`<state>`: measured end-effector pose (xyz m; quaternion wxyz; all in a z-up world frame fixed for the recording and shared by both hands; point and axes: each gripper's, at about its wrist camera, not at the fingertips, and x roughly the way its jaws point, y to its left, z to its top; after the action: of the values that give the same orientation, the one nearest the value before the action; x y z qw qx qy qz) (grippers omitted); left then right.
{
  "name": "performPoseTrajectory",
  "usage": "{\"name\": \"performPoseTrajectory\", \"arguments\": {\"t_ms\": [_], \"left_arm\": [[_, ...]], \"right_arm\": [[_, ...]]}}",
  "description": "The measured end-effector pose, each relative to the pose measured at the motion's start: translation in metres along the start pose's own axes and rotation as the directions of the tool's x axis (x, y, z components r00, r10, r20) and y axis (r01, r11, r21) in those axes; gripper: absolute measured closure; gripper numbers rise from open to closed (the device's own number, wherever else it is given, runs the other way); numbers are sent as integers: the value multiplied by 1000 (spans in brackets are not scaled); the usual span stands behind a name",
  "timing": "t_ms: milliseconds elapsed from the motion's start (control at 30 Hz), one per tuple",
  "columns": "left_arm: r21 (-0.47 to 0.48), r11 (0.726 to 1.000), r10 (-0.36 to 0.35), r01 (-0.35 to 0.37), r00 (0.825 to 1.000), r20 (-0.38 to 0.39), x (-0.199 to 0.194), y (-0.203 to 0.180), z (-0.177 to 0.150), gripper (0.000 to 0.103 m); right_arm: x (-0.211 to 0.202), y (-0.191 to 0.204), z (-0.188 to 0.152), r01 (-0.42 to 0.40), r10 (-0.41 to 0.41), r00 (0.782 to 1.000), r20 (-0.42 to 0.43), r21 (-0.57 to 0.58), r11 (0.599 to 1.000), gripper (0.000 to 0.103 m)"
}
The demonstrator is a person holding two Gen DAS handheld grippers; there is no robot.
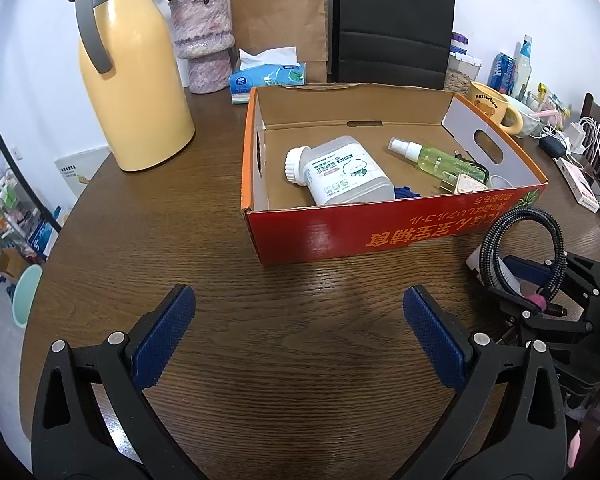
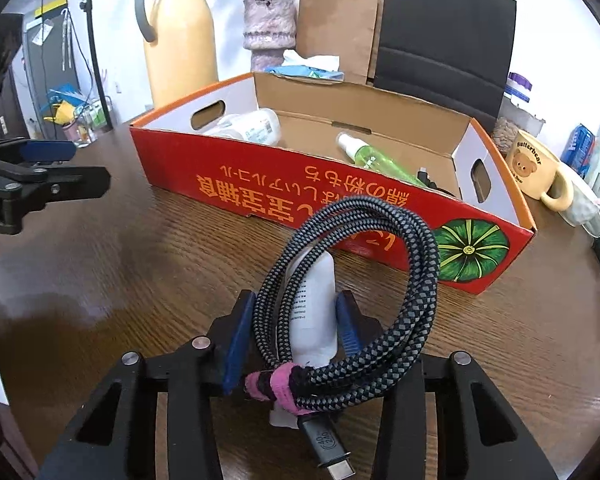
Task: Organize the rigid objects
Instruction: 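Grasp the coiled black cable with the white cylinder using the right gripper, then lift the cable with the right gripper while the left grasps the white bottle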
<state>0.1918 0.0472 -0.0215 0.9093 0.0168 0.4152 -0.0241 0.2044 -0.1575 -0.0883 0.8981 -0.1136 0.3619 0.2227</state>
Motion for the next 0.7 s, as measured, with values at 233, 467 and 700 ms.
{"name": "performPoseTrajectory", "arguments": {"t_ms": [233,467,700], "left_arm": [[1,1000,-2,2,1000,1,-1,-1,-1,0],[-3,1000,-14,14,1000,1,-2,-1,-2,0],[-6,1000,-20,20,1000,5,-3,0,-2,0]], "right_arm": [[1,-3,-3,26,-25,999,-32,11,1000,27],[-11,8,-11,83,-86,996,-33,-75,994,14],[1,16,-12,106,-115,992,-55,-145,984,14]]}}
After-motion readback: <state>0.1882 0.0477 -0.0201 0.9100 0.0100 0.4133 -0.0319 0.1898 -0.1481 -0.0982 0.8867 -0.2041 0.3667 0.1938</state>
